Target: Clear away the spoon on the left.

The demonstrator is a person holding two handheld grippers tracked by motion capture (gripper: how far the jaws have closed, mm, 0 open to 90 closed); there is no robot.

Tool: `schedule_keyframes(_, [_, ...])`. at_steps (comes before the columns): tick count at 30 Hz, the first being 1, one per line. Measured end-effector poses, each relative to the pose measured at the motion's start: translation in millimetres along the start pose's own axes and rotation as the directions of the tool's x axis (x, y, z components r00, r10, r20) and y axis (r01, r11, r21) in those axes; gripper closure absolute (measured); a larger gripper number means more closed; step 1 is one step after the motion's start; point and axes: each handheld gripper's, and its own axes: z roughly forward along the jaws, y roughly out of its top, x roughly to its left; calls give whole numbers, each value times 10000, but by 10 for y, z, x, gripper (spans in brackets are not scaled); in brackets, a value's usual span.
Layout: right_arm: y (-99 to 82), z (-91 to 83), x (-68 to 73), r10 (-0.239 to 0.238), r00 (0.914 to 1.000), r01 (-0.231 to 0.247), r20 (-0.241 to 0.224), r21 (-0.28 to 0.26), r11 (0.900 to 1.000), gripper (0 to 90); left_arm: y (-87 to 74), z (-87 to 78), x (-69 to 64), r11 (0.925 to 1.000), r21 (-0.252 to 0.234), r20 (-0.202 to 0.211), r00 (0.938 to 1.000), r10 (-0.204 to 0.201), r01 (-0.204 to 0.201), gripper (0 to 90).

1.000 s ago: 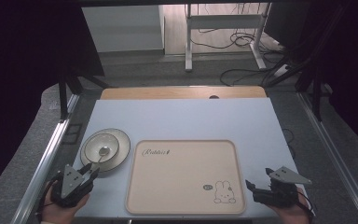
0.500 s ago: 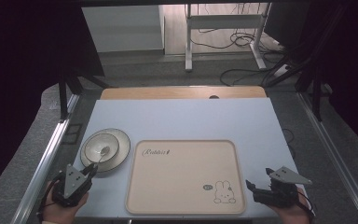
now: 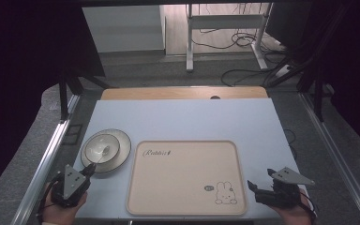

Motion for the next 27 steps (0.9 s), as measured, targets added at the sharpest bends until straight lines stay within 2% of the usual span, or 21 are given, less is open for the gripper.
schedule_keyframes(12, [-1, -1, -1, -34, 10000, 35, 24, -36, 10000, 157, 9, -7, 10, 10000, -75, -5, 10000, -31, 31, 891])
schedule_keyframes(27, [-1, -3, -1, -38, 10000, 38, 6, -42, 10000, 157, 70, -36, 25, 9988, -481, 7, 9999, -108, 108, 894])
